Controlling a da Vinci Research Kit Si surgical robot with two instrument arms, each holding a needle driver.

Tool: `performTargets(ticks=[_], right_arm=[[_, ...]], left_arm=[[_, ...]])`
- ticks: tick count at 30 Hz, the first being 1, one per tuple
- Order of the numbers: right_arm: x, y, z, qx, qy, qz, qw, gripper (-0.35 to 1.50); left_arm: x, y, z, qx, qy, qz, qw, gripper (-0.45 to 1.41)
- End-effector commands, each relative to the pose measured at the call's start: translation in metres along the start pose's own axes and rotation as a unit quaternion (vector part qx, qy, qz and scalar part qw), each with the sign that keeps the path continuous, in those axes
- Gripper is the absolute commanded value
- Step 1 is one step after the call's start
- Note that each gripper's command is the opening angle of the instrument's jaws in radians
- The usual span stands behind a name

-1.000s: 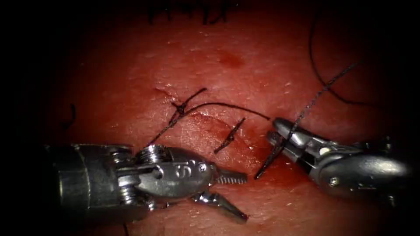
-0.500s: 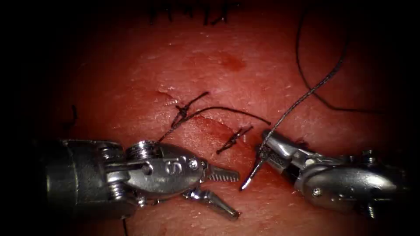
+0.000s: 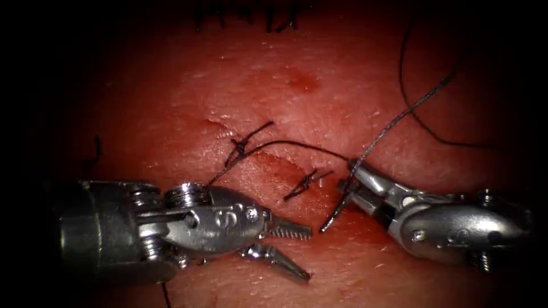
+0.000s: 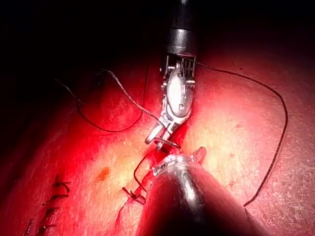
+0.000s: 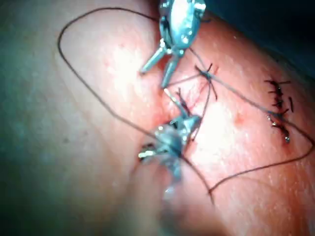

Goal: Wound Closure

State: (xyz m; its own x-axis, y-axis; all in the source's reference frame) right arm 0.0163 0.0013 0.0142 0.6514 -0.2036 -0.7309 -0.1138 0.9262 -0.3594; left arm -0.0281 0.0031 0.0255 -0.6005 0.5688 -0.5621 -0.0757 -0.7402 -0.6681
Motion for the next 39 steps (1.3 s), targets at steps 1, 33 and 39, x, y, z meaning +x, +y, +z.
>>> performTargets(ticks=[1, 33, 39], right_arm=[[-0.0005, -0.0007, 0.0009, 0.005, -0.001, -0.001, 1.000, -0.35], [-0.0019, -0.0010, -0.0002, 0.049, -0.012, 0.062, 0.997, -0.35], [-0.0025, -0.0016, -0.0001, 0.060, -0.019, 0.069, 0.996, -0.35]], left_arm=[[0.0001, -0.0003, 0.0007, 0.000, 0.001, 0.003, 1.000, -0.01], [-0.0039, -0.0018, 0.0066, 0.021, -0.009, 0.018, 1.000, -0.13], [-0.0051, -0.0014, 0.0071, 0.008, -0.028, 0.012, 1.000, -0.13]])
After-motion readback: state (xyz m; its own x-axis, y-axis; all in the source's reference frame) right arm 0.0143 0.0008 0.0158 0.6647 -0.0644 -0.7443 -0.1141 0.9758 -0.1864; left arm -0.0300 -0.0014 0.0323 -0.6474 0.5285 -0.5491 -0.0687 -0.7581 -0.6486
